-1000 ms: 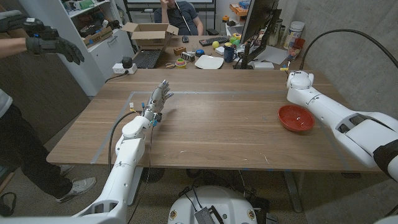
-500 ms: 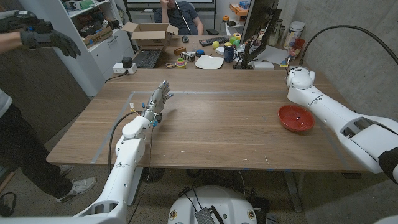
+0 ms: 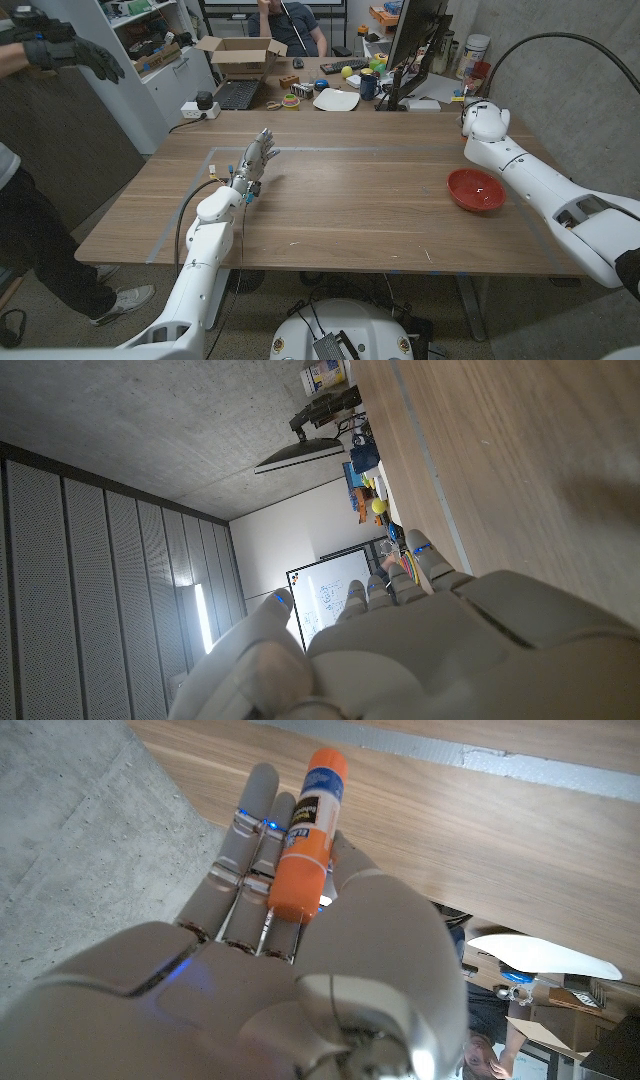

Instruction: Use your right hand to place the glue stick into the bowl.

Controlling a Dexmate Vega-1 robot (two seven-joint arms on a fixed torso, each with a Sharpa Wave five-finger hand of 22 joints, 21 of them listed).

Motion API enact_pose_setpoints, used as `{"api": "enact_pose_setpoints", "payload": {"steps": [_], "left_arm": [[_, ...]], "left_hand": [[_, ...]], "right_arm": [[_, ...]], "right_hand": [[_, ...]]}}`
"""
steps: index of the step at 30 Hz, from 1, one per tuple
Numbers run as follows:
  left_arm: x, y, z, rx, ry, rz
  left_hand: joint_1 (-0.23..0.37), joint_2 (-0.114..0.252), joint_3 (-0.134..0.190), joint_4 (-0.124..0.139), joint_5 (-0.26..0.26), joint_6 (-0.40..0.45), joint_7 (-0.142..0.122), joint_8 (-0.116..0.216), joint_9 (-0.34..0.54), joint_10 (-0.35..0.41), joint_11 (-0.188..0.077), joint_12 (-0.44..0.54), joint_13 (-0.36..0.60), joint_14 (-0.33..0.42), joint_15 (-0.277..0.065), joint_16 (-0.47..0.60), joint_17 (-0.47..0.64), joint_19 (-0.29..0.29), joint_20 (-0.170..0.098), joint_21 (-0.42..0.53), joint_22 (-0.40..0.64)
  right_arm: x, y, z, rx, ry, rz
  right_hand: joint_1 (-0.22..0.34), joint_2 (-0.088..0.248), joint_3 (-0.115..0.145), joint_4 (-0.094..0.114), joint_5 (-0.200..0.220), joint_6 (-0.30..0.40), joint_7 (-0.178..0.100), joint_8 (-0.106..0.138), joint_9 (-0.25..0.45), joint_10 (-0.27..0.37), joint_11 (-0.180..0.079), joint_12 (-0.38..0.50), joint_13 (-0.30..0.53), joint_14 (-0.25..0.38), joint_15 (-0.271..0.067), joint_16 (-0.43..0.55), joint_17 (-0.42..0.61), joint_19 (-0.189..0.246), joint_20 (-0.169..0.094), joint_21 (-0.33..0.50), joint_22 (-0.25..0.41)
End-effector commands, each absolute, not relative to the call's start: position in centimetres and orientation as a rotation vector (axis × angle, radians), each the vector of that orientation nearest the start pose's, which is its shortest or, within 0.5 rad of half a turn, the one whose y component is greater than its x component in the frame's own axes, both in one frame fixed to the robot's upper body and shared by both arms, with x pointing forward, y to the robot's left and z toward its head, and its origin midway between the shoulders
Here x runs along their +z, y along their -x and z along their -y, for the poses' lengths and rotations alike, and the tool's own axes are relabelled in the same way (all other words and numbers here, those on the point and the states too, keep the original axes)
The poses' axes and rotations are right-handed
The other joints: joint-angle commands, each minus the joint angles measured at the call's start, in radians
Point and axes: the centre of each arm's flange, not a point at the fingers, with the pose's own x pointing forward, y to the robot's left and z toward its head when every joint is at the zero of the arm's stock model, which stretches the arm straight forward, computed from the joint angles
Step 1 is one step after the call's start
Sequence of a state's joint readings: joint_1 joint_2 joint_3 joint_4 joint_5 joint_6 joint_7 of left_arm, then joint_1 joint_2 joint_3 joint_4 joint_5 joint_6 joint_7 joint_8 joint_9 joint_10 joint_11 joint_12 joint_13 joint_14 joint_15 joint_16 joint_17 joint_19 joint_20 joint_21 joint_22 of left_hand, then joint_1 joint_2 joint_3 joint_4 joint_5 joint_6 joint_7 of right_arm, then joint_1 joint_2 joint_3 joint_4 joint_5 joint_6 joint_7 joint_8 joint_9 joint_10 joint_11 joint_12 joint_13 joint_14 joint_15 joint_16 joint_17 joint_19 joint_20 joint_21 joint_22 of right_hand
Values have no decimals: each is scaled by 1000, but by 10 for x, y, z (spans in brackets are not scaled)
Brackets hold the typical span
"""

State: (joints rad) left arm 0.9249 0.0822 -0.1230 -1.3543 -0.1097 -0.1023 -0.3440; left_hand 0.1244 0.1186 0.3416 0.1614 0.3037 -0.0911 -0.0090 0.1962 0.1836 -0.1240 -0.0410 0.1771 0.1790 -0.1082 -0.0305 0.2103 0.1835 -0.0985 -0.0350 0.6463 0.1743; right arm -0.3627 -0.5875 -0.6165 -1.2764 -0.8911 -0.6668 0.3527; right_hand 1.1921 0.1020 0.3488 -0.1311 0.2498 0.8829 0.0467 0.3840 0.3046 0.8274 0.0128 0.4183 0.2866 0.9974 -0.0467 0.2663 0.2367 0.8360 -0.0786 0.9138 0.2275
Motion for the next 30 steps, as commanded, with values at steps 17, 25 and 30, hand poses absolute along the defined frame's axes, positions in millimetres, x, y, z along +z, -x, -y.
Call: {"api": "enact_pose_setpoints", "payload": {"steps": [17, 25, 30], "left_arm": [[-41, -658, -280, -220, -20, 545], [-40, -662, -279, -227, -23, 542], [-39, -665, -278, -235, -23, 538]], "left_hand": [[-15, 7, -4, -1, 4, 0, 7, 1, 3, -12, 2, 4, 5, -10, -1, -1, 4, 6, -1, -8, 6], [-15, 8, -4, -1, 5, 0, 6, 1, 3, -11, 2, 5, 5, -10, -1, -1, 4, 7, 0, -9, 6], [-16, 8, -5, -1, 5, 0, 6, 1, 3, -11, 0, 5, 5, -10, -1, -1, 4, 7, -1, -11, 6]], "right_arm": [[153, -648, 361, -559, 1479, 39], [152, -636, 358, -546, 1480, 61], [150, -631, 361, -552, 1480, 53]], "right_hand": [[26, 51, -8, 15, -3, 15, 2, 5, 9, 23, 3, 13, 9, 126, -171, 4, 8, 27, -154, 10, -3], [25, 51, -12, 18, -3, 19, 2, 5, 11, 24, 2, 14, 12, 130, -172, 5, 10, 29, -154, 13, -5], [24, 50, -14, 19, -3, 19, 3, 4, 13, 25, 3, 14, 13, 130, -172, 5, 10, 29, -153, 14, -6]]}}
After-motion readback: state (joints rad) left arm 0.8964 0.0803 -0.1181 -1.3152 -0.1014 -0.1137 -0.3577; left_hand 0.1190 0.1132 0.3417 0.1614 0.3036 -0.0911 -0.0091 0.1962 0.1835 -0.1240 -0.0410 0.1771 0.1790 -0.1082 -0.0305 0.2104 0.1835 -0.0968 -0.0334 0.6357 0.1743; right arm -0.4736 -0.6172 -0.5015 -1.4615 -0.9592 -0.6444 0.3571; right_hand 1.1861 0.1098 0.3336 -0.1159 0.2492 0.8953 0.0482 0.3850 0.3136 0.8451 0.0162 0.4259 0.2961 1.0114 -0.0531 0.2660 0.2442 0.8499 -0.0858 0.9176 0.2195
